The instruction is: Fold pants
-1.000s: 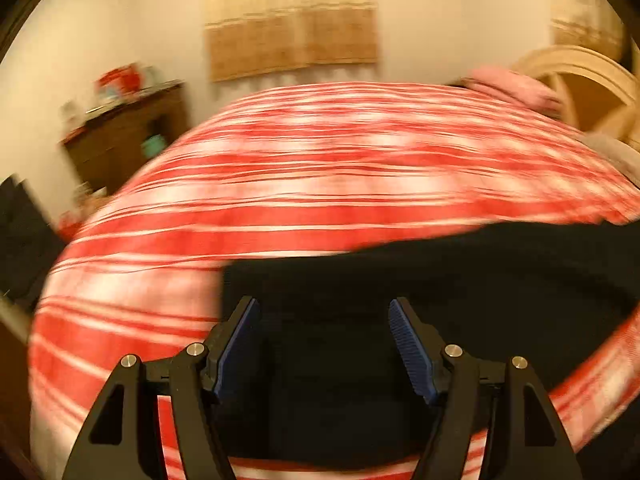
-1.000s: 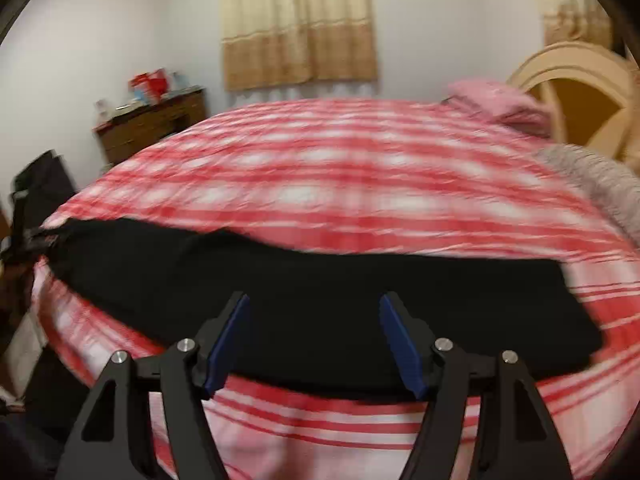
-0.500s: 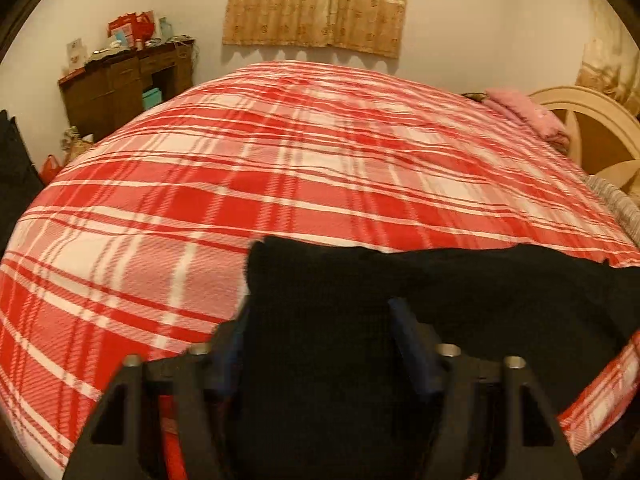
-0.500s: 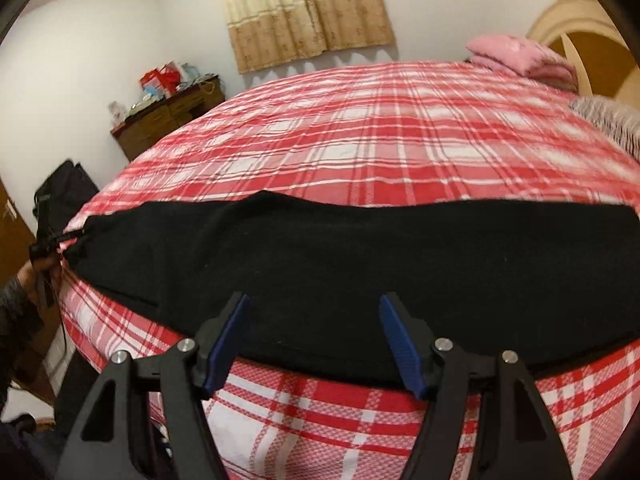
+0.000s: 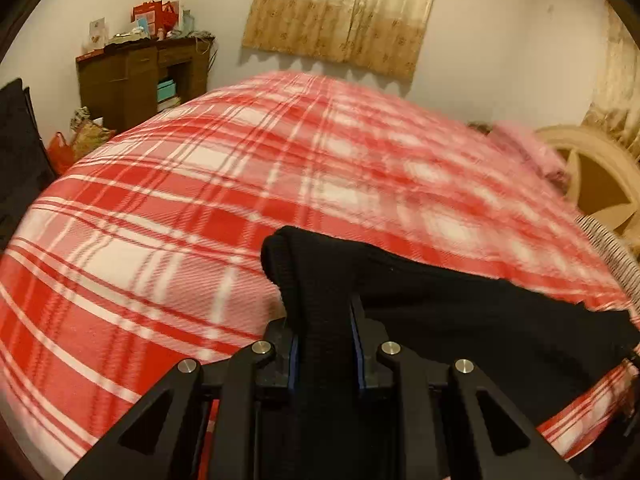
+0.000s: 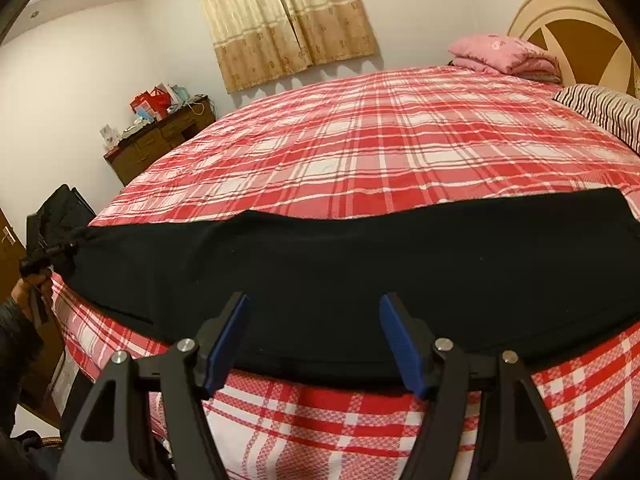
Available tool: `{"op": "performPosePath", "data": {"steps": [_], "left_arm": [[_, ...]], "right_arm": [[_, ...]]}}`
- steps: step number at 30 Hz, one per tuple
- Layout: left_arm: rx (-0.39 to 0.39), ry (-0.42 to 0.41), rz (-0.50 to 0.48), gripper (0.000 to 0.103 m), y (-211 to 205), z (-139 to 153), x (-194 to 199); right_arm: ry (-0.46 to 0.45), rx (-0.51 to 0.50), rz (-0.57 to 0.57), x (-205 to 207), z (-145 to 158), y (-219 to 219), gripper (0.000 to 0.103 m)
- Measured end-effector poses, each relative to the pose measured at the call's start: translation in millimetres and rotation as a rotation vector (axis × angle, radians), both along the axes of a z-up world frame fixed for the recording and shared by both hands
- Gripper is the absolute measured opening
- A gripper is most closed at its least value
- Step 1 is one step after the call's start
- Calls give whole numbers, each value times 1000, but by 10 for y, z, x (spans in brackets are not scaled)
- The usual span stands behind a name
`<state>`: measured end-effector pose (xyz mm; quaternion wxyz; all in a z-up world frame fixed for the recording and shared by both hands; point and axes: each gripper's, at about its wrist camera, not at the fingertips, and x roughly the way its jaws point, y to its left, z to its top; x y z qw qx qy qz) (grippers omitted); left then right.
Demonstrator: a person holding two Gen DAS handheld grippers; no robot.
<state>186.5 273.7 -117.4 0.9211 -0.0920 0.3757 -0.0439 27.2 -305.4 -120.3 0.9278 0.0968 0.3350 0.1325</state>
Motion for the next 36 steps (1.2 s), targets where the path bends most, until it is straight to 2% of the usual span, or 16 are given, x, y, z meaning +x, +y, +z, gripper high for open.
{"op": "performPosePath", "data": {"steps": [3,6,12,16,18,22,25,27,30,32,36], "left_arm": [[-39,85,19,21,149,-165,82],[-20,58,-35,22,91,-198,43],[-21,5,-5,35,129,-38,-90],[70,-53,6,48,108,91,-230],[83,-48,-3,62,118,85,-276],[93,-27,16,63,167,-13,-314],[44,-26,29,63,157,-107,-372],[29,-30,28,63,117,-155,-406],[37,-45,34,64,40,-210,-465],[37,-61,34,66,24,-221,-495],[20,-69,33,67,56,-227,-494]], "right_arm": [[24,-34,20,36,-74,77,71],[22,-59,36,22,-88,133,71],[20,-87,73,54,-45,297,71],[-35,-178,224,22,74,833,71],[-62,-213,331,-2,109,1173,71],[-94,-307,511,-28,84,1805,70],[-151,-449,581,-32,-33,2239,68],[-134,-515,617,25,-167,2473,65],[-125,-561,641,94,-310,2623,54],[-97,-543,643,166,-357,2614,51],[-46,-409,651,243,-281,2475,51]]}}
